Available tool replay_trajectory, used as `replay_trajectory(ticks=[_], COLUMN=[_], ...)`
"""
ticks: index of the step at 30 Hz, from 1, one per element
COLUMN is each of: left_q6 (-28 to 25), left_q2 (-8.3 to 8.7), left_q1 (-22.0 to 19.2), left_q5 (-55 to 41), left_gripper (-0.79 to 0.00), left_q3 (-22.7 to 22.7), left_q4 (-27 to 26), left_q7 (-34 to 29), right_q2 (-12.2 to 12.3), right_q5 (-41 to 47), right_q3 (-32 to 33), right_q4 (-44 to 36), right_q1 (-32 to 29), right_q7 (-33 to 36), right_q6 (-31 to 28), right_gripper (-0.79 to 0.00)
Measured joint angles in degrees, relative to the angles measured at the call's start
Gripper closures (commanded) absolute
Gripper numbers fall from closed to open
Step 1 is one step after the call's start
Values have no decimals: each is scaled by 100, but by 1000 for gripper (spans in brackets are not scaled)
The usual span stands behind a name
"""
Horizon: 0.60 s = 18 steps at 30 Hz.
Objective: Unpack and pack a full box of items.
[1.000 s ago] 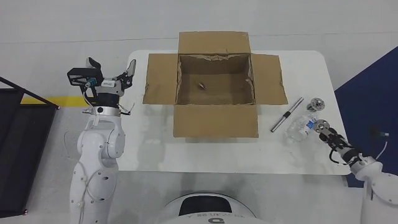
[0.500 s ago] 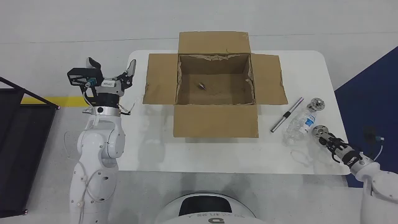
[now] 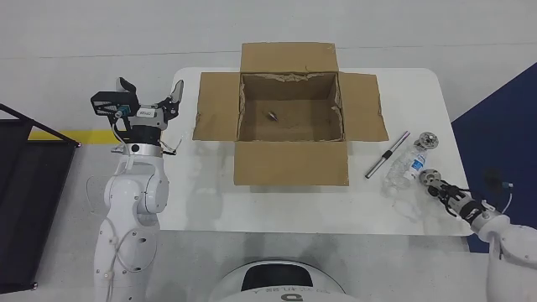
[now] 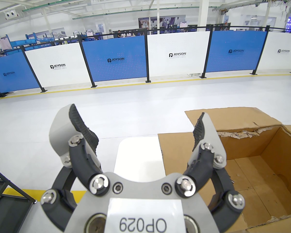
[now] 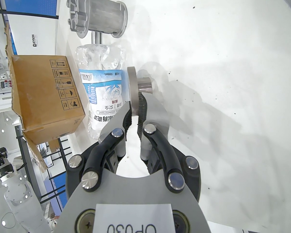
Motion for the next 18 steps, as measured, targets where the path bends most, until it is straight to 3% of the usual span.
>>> replay_trajectory(ticks=[4, 15, 18], left_q6=[0, 0, 0], left_q2=[0, 0, 0], left_q1=[0, 0, 0], left_q5=[0, 0, 0], left_gripper=[-785, -785, -785], left_q3=[0, 0, 0], left_q4=[0, 0, 0], left_q7=[0, 0, 0], right_q2=[0, -7, -27], right_q5=[152, 427, 609], right_q3=[85, 243, 287], right_q4=[-266, -1425, -2144], right_q1=[-238, -756, -998], right_q7=[-131, -444, -489], right_q6=[-78, -19, -269], right_gripper=[-785, -785, -708])
